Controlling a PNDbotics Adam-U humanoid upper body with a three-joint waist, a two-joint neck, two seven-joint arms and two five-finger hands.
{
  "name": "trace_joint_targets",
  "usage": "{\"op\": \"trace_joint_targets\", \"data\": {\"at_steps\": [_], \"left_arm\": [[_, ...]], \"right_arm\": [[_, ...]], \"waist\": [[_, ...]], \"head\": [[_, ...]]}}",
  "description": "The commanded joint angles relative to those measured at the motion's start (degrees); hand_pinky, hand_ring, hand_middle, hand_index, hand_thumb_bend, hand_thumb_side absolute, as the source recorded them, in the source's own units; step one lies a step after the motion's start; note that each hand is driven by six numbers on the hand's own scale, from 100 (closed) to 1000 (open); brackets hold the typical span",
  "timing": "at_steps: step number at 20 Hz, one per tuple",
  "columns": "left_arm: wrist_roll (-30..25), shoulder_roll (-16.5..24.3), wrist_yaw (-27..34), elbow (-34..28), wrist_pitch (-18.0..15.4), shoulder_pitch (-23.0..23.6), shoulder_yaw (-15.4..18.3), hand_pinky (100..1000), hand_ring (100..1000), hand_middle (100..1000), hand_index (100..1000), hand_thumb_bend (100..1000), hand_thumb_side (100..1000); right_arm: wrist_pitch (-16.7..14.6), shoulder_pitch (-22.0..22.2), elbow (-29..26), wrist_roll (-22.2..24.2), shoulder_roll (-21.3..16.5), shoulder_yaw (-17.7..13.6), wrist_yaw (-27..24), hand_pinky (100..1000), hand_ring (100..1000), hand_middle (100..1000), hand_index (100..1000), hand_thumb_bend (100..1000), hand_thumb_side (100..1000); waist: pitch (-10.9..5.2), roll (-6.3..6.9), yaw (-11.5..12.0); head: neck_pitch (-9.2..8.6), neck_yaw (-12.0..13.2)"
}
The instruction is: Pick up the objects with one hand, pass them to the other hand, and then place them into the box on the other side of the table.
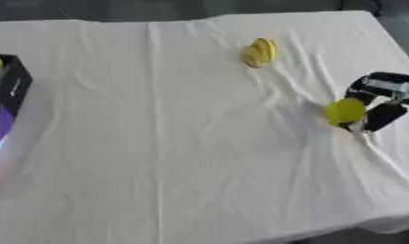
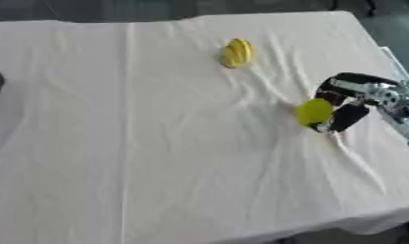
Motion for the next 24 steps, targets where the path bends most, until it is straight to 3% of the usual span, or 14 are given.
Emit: {"op": "trace_joint_targets", "data": {"at_steps": [1, 6, 11, 16, 24], "left_arm": [[0.27, 1.72, 0.34, -0.90, -0.32, -0.48, 1.01, 825, 792, 729, 767, 811, 450], [-0.12, 2.03, 0.53, -2.76, -1.17, -0.65, 0.49, 816, 786, 728, 769, 813, 444], [-3.26, 1.71, 2.27, -5.44, -3.62, -1.65, -1.43, 788, 766, 741, 784, 806, 435], [-8.11, 1.75, 4.50, -8.16, -6.61, -2.99, -3.91, 780, 753, 714, 786, 807, 418], [-17.72, -0.51, 5.68, -14.30, -8.68, -11.22, -12.90, 774, 748, 728, 784, 807, 412]], "right_arm": [[1.18, -1.40, -4.20, -1.47, -2.23, -2.19, -4.22, 746, 608, 430, 525, 191, 100], [2.10, -4.38, -10.52, -5.38, -0.13, -3.93, -10.87, 751, 599, 426, 523, 113, 100], [3.92, -9.94, -13.66, -8.49, 6.64, -0.87, -14.15, 762, 596, 440, 538, 100, 100], [3.84, -13.28, -13.05, -9.66, 13.07, 2.58, -13.20, 765, 597, 446, 545, 100, 100], [1.94, -18.39, -9.22, -8.99, 24.20, 9.43, -7.39, 771, 598, 456, 556, 100, 100]], "waist": [[-1.38, 0.34, -0.02], [-1.89, 0.58, 0.08], [-2.22, 1.17, 0.69], [-2.31, 1.48, 0.99], [-2.77, 2.02, 1.74]], "head": [[0.07, 0.38], [-0.09, 1.43], [-0.96, 2.15], [-1.79, 2.81], [-2.44, 3.25]]}}
